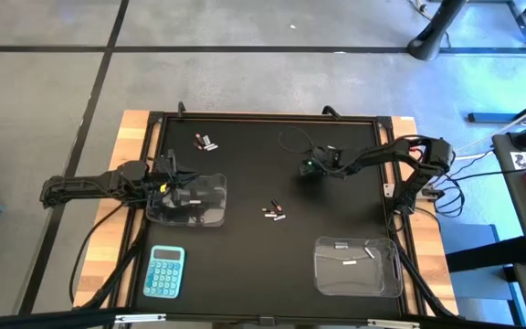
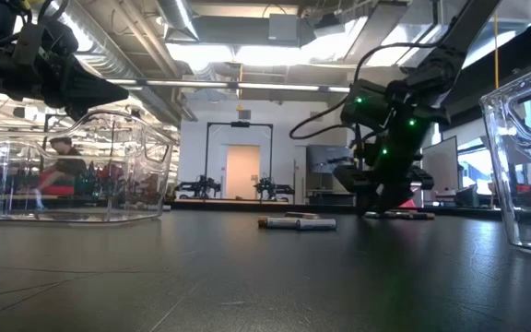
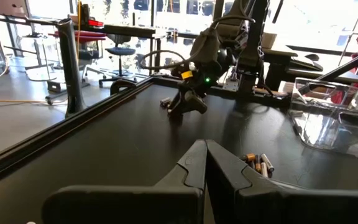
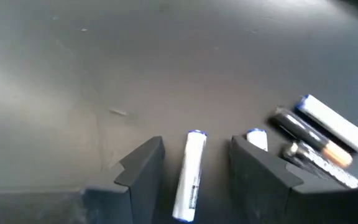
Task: Sort batteries
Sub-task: Put the white battery into the right transparent bin
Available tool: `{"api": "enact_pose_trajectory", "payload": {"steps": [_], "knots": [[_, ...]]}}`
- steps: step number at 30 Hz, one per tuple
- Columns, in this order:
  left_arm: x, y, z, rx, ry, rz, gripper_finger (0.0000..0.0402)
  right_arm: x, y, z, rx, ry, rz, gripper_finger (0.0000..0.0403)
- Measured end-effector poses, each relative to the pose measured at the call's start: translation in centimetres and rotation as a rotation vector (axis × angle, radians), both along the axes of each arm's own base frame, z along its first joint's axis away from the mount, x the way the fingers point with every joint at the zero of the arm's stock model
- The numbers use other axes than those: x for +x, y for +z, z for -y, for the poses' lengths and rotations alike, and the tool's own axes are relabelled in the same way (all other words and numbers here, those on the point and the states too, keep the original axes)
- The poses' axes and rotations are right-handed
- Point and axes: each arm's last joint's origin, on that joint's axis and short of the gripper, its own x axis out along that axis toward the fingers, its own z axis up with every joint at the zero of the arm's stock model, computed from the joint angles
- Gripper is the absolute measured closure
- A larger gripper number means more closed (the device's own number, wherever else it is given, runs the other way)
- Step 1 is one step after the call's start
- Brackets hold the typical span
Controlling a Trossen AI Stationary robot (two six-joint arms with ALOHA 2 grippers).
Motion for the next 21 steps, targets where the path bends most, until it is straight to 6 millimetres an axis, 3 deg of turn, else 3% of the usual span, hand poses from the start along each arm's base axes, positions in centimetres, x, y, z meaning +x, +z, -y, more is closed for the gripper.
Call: {"api": "enact_pose_trajectory", "payload": {"steps": [7,12,15,21], "knots": [[0.0,0.0,0.0,0.000,0.000,0.000,0.0402,-0.6,-0.7,-0.3,-0.004,0.099,-0.037,0.0211],[0.0,0.0,0.0,0.000,0.000,0.000,0.0402,-1.7,-2.1,-0.7,-0.027,0.118,0.049,0.0226],[0.0,0.0,0.0,0.000,0.000,0.000,0.0402,-2.2,-2.5,-0.9,-0.033,0.125,0.084,0.0264],[0.0,0.0,0.0,0.000,0.000,0.000,0.0402,-2.7,-3.0,-1.2,-0.025,0.181,0.087,0.0379]]}}
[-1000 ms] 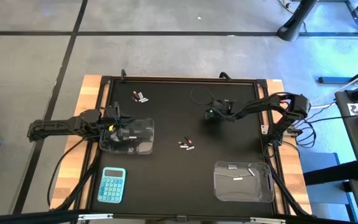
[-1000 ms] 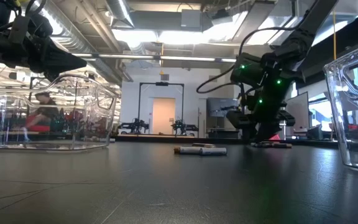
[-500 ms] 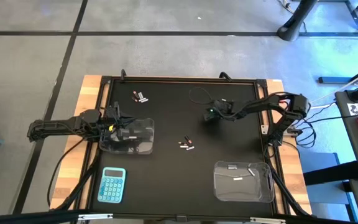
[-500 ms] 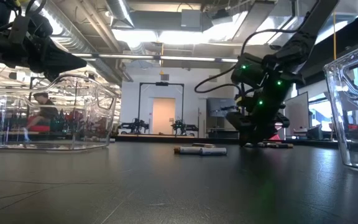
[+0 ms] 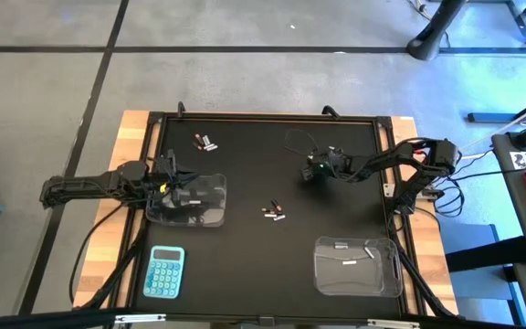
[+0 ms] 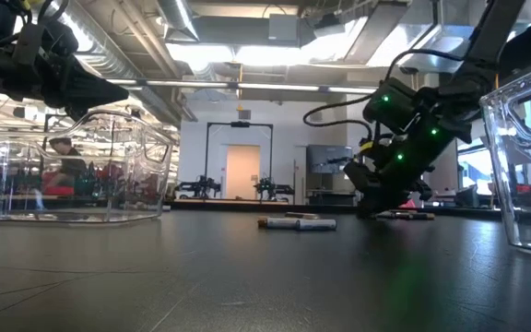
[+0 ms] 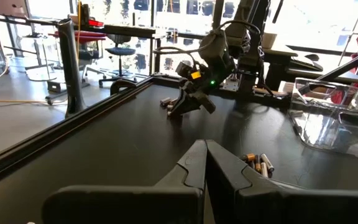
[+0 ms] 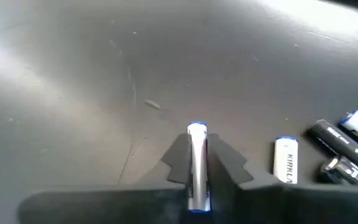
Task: Sort batteries
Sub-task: Put the white battery into the right transparent bin
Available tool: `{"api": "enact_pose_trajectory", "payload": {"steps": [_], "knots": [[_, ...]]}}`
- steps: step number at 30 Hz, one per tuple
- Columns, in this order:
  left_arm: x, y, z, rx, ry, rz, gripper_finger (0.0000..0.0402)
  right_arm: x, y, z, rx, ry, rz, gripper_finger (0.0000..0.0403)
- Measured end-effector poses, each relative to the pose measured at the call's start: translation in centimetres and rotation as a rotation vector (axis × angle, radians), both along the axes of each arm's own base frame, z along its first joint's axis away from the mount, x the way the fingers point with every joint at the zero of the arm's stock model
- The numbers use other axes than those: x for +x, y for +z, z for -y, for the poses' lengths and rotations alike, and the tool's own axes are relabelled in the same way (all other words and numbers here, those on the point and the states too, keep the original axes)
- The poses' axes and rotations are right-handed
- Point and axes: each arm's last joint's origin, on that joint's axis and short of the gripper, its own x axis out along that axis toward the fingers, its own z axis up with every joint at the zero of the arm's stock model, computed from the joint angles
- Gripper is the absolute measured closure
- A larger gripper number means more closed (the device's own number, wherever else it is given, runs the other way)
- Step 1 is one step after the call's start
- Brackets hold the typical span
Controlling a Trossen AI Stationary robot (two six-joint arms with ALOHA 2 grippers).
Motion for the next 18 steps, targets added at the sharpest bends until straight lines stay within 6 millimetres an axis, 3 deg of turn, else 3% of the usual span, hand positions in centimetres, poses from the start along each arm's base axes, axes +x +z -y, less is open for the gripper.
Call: {"api": "enact_pose_trajectory", "payload": {"steps": [4,8,12,18], "knots": [[0.0,0.0,0.0,0.000,0.000,0.000,0.0402,0.0,0.3,-0.1,-0.007,0.009,0.013,0.0375],[0.0,0.0,0.0,0.000,0.000,0.000,0.0402,-0.2,2.3,-0.7,-0.023,0.092,0.062,0.0382],[0.0,0.0,0.0,0.000,0.000,-0.001,0.0402,-0.4,6.8,-1.7,-0.122,0.209,0.197,0.0382],[0.0,0.0,0.0,0.000,0.000,0.000,0.0402,-3.1,13.3,-5.4,-0.192,0.395,0.275,0.0382]]}}
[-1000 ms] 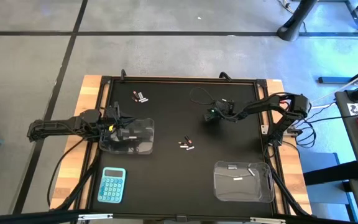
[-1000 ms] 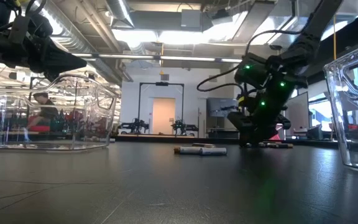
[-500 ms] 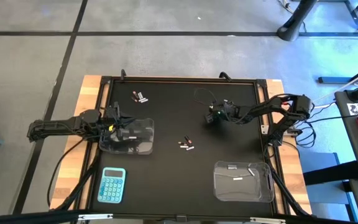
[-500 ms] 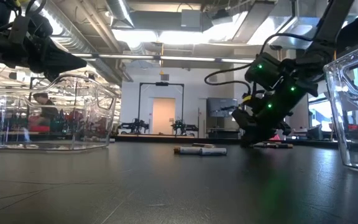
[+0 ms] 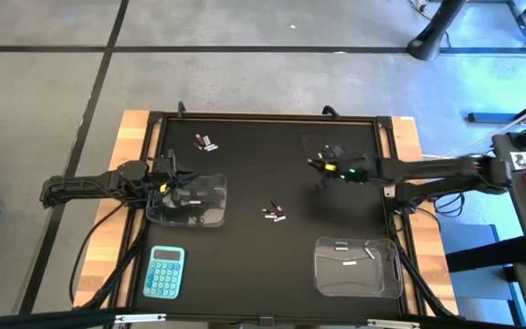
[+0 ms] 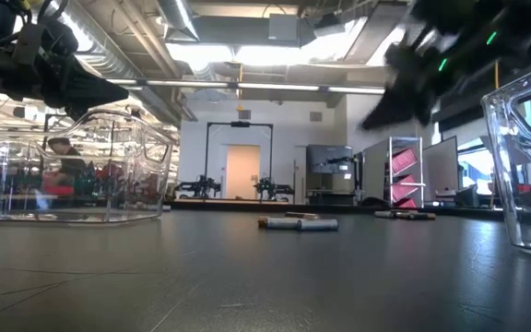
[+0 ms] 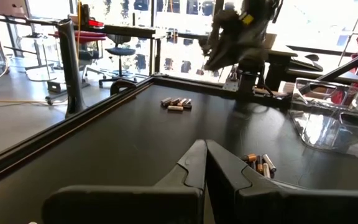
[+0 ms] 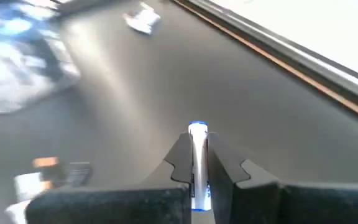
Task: Sort batteries
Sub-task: Put the white battery into the right transparent bin
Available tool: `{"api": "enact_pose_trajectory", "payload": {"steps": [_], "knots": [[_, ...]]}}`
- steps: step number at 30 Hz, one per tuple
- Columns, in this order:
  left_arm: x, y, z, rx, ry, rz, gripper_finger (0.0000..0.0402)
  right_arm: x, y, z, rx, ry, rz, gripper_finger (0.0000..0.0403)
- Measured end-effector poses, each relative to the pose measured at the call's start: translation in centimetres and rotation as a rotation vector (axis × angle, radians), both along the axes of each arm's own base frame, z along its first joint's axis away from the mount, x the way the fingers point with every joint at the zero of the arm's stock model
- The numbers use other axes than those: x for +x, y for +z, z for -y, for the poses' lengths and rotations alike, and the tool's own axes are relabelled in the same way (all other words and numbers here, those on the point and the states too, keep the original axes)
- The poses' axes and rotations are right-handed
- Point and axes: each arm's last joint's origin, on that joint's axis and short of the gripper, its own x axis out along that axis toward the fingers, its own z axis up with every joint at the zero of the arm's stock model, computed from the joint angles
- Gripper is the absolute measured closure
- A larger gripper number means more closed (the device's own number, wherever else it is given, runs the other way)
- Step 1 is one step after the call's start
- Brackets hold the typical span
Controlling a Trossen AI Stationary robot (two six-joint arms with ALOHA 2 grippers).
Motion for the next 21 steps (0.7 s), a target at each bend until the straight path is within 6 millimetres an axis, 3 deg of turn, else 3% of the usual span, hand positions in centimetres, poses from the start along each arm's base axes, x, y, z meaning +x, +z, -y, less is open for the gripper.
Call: {"api": "enact_pose_trajectory", "payload": {"steps": [6,10,15,21], "knots": [[0.0,0.0,0.0,0.000,0.000,0.000,0.0402,-3.3,6.1,-4.9,0.013,0.233,-0.001,0.0382],[0.0,0.0,0.0,0.000,0.000,-0.001,0.0402,-4.3,8.6,-8.7,0.063,0.358,0.008,0.0382],[0.0,0.0,0.0,0.000,0.000,-0.001,0.0402,-4.0,9.1,-14.6,0.105,0.507,-0.038,0.0382],[0.0,0.0,0.0,0.000,0.000,0.000,0.0402,-4.0,7.1,-22.2,0.250,0.607,-0.187,0.0382]]}}
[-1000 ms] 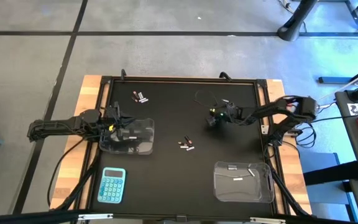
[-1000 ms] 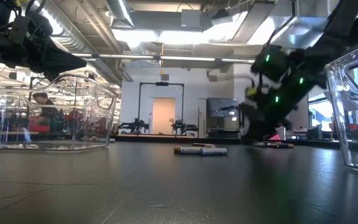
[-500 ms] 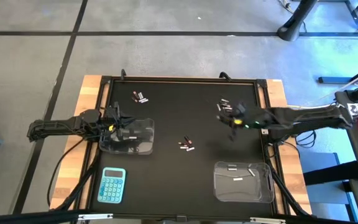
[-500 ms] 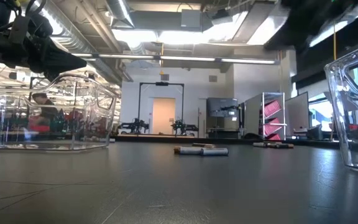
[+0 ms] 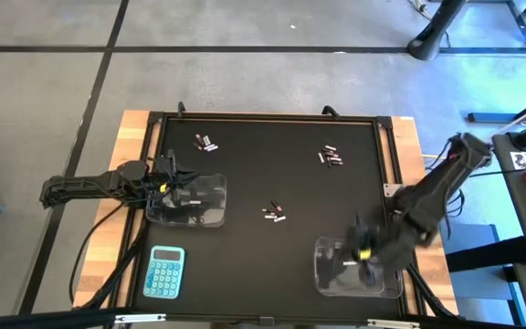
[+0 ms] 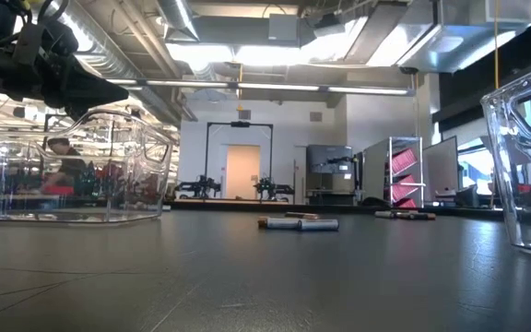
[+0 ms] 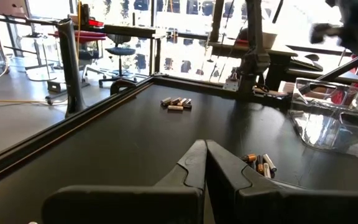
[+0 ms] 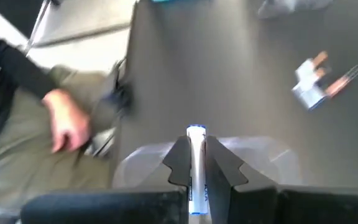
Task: Sort batteries
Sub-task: Put the white battery into the right transparent bin
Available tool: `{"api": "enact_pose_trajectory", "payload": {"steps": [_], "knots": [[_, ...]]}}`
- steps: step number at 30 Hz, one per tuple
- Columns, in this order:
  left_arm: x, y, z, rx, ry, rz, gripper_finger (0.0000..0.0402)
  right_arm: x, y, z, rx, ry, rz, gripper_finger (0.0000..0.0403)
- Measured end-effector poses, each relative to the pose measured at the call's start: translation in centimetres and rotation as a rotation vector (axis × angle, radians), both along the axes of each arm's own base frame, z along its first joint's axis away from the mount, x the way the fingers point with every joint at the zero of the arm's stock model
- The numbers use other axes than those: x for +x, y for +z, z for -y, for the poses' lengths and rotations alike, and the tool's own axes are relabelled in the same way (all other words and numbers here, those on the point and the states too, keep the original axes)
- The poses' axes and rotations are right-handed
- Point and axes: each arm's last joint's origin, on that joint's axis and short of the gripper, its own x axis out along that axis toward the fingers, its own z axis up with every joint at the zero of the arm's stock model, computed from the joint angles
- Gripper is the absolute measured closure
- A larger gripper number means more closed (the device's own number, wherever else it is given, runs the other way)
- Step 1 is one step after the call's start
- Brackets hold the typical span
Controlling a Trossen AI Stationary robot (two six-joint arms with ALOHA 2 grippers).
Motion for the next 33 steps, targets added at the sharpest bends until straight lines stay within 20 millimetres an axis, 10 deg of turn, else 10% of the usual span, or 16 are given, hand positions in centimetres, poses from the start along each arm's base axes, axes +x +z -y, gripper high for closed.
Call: {"api": "enact_pose_trajectory", "payload": {"steps": [9,22,33], "knots": [[0.0,0.0,0.0,0.000,0.000,0.000,0.0402,-1.0,-7.2,-5.9,0.012,-0.060,-0.274,0.0382],[0.0,0.0,0.0,0.000,0.000,0.000,0.0402,0.2,-13.6,-2.7,-0.088,-0.066,-0.451,0.0382],[0.0,0.0,0.0,0.000,0.000,0.000,0.0402,1.3,-13.9,-2.2,0.142,-0.223,-0.501,0.0380]]}}
